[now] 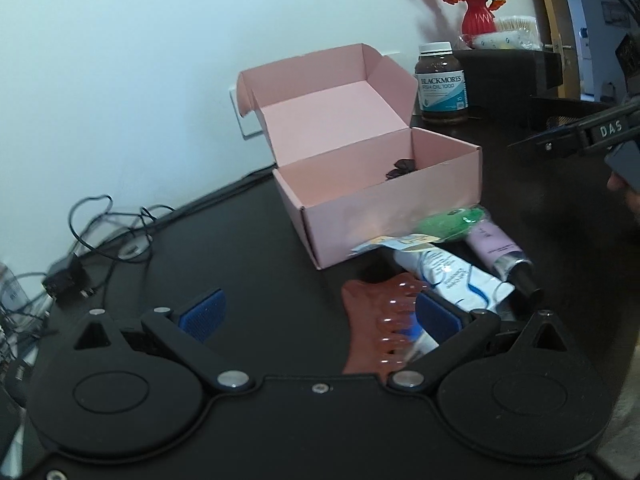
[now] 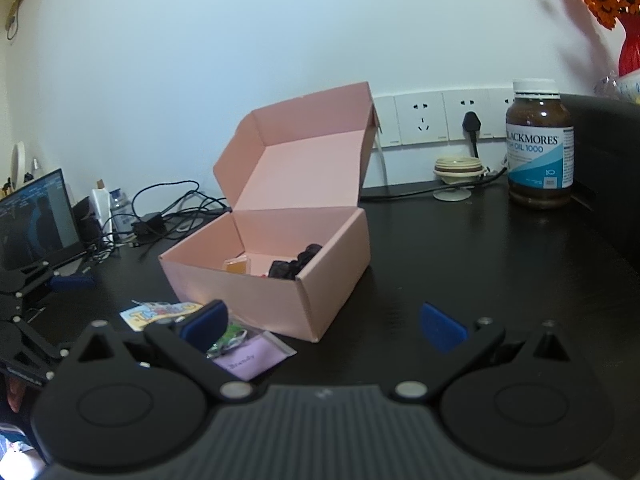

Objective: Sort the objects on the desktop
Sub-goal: 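Move the left gripper to the brown comb and close on it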

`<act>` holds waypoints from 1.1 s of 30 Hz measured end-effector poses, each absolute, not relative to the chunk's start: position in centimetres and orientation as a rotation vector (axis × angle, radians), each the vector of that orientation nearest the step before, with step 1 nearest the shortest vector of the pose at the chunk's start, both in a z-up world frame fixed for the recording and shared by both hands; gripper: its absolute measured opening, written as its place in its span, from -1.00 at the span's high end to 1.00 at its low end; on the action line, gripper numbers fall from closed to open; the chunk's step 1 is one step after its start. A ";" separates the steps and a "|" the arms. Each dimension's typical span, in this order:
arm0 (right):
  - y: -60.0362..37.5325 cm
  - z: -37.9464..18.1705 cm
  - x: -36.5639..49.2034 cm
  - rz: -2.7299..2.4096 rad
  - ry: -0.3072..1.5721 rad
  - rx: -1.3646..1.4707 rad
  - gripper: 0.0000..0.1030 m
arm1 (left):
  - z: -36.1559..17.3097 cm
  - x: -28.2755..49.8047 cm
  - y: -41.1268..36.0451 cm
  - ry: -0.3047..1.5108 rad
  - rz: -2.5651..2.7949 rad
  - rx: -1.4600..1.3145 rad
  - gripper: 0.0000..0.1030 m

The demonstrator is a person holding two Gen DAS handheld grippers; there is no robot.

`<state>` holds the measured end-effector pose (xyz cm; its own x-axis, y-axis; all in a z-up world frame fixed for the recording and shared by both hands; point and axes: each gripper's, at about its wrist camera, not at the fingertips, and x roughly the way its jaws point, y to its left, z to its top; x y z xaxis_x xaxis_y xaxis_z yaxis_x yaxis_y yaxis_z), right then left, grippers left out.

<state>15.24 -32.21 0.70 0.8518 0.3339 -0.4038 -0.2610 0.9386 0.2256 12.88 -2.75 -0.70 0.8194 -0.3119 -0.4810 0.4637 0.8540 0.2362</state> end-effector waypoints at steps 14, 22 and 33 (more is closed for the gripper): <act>-32.9 0.6 15.4 0.337 0.453 0.220 -0.99 | -1.3 14.6 -3.9 0.579 -0.481 0.331 -0.18; -33.2 0.6 15.4 0.341 0.456 0.235 -0.99 | -1.2 15.0 -3.1 0.618 -0.480 0.277 0.15; -33.1 0.5 15.5 0.332 0.464 0.227 -0.99 | -1.4 15.7 -1.7 0.631 -0.478 0.210 0.15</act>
